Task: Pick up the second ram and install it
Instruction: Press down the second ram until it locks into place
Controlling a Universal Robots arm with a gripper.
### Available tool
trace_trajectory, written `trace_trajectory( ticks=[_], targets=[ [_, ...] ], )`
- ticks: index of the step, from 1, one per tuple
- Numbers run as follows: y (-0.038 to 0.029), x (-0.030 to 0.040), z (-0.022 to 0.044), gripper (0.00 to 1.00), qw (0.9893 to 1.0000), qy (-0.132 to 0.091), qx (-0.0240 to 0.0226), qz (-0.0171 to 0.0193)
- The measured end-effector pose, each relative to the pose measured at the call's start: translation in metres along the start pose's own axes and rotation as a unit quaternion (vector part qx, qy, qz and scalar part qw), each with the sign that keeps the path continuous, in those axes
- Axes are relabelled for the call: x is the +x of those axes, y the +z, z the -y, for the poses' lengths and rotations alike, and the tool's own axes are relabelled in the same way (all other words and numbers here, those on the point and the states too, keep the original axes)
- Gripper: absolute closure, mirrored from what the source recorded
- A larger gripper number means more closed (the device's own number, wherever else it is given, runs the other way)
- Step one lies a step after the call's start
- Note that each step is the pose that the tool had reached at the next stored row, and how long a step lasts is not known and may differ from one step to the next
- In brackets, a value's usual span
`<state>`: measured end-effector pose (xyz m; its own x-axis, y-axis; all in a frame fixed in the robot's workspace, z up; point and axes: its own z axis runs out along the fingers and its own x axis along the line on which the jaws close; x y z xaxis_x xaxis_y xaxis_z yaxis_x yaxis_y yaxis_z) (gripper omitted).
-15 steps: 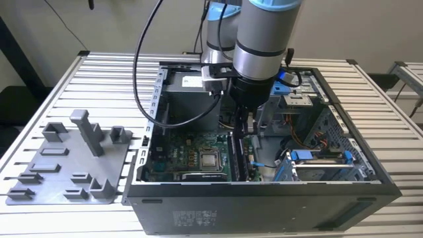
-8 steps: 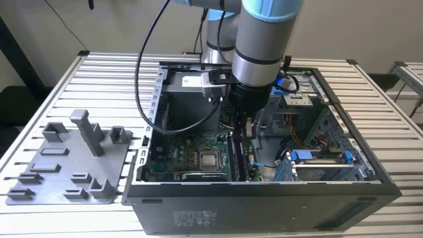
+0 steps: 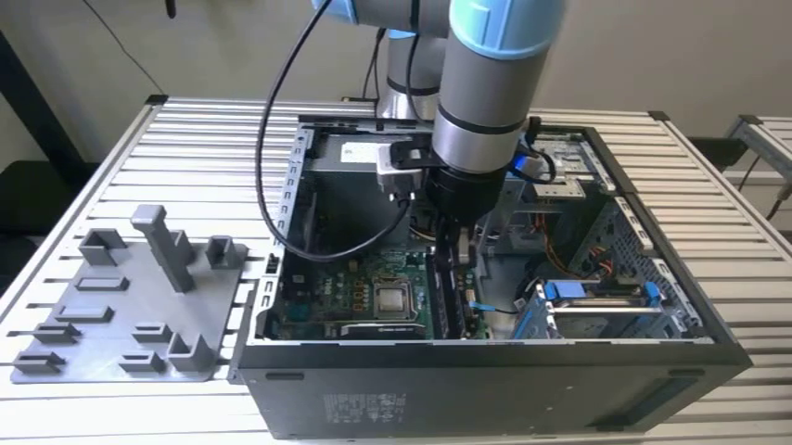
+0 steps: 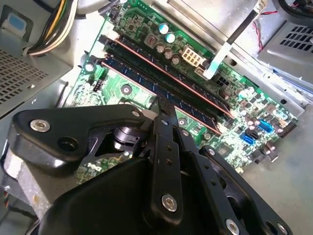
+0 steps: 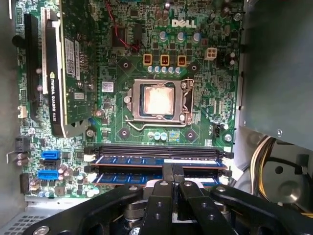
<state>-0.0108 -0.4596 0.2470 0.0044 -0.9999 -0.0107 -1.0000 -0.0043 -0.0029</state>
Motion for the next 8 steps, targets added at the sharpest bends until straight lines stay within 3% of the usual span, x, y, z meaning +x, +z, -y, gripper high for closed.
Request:
trace_trajectory(
  ticks=[8],
  targets=[
    [0.0112,0.0001,0.0,0.89,1.0,0.0,-0.0001,0.0]
  ],
)
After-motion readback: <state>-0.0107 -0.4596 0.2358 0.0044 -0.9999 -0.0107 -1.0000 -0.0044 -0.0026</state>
